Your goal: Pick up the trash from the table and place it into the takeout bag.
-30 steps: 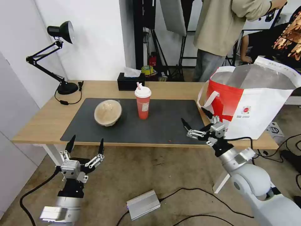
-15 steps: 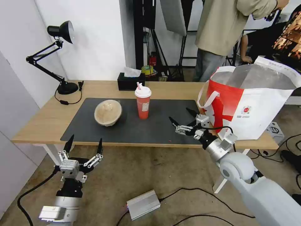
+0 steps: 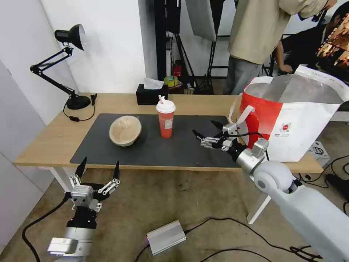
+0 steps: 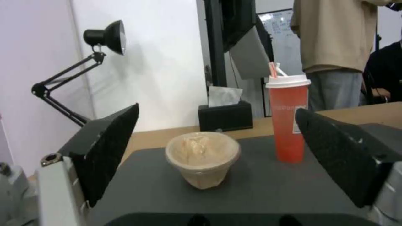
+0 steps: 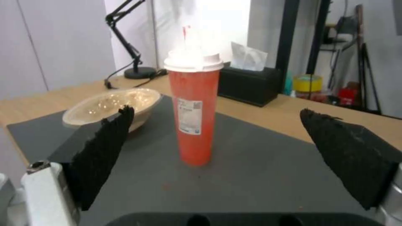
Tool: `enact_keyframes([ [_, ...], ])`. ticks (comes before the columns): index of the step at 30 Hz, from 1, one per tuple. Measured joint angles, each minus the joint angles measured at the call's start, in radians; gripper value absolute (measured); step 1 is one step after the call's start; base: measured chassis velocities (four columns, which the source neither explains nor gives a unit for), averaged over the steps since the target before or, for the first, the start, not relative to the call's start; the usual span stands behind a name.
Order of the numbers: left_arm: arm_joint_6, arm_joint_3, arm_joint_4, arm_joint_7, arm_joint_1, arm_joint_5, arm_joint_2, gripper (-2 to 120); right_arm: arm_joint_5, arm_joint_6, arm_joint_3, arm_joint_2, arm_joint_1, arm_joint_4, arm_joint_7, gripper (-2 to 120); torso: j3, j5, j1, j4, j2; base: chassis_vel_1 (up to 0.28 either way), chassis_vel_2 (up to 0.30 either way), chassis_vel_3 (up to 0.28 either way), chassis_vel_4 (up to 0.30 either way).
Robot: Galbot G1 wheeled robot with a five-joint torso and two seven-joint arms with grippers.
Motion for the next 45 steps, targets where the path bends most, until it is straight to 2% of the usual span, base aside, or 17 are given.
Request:
enact_keyframes([
  [5, 0.0, -0.003, 0.005, 0.001, -0.009, 0.002, 0.0, 100, 0.019, -0.015, -0.032, -0.014, 0.035, -0.008, -0.033, 100, 0.0, 0.0, 0.0, 0.0, 0.0, 0.0, 0.0, 0.0, 0.0],
  [19, 0.0, -0.001, 0.014, 0.002, -0.016, 0.002, 0.0, 100, 0.089, -0.049, -0.123, -0.02, 0.113, -0.009, -0.044, 100, 0.0, -0.0001, 0.0, -0.0001, 0.0, 0.0, 0.0, 0.0, 0.0],
  [45, -0.001, -0.012, 0.043, 0.006, -0.042, -0.01, 0.001, 100, 0.193, -0.067, -0.251, 0.047, 0.27, -0.111, -0.073, 100, 0.0, 0.0, 0.0, -0.0001, 0.0, 0.0, 0.0, 0.0, 0.0],
])
